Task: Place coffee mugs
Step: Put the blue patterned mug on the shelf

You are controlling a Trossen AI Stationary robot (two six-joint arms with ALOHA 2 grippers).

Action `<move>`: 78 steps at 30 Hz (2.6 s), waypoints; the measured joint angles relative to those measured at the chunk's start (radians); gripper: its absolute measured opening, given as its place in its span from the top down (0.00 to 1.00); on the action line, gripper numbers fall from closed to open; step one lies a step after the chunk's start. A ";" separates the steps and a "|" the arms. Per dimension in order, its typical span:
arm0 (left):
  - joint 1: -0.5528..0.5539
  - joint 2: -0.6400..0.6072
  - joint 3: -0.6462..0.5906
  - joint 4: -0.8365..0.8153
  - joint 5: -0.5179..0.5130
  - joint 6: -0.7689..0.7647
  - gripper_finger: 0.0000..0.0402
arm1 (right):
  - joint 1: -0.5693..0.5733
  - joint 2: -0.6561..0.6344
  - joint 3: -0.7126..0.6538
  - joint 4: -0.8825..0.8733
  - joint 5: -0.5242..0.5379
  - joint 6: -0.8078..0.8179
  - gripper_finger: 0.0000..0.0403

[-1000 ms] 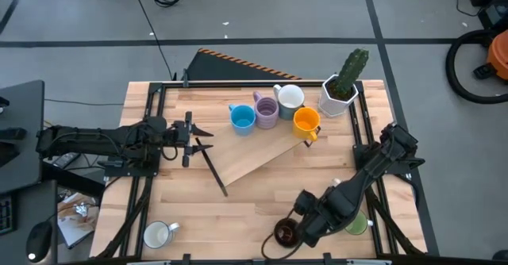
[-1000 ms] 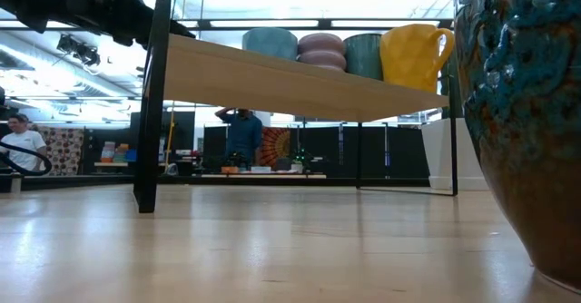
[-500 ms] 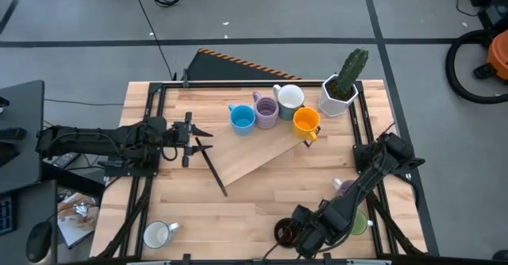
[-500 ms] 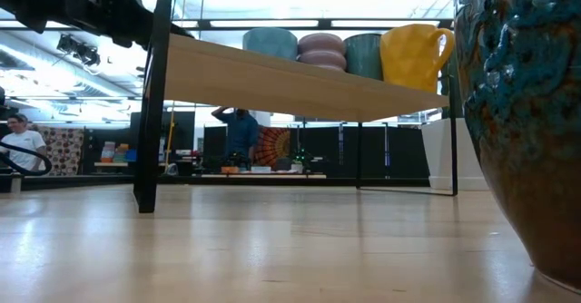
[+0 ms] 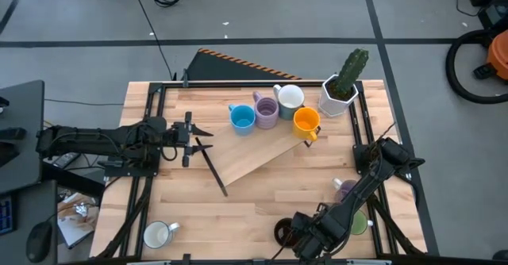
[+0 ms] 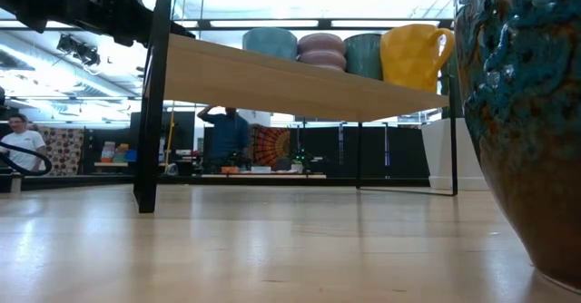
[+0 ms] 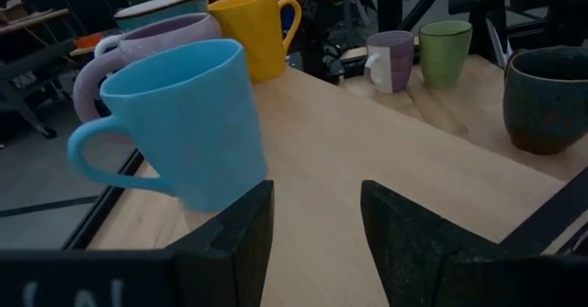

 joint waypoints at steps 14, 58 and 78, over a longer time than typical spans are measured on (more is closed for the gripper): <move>0.000 0.000 0.000 0.005 0.000 0.001 0.57 | -0.008 0.080 -0.001 0.028 0.084 -0.134 0.48; 0.000 0.000 0.000 -0.021 -0.001 0.002 0.57 | -0.207 0.015 -0.003 -0.019 0.128 -0.074 0.88; 0.000 0.000 0.000 -0.034 -0.001 -0.018 0.57 | -0.143 -0.098 -0.002 -0.109 0.374 0.052 0.88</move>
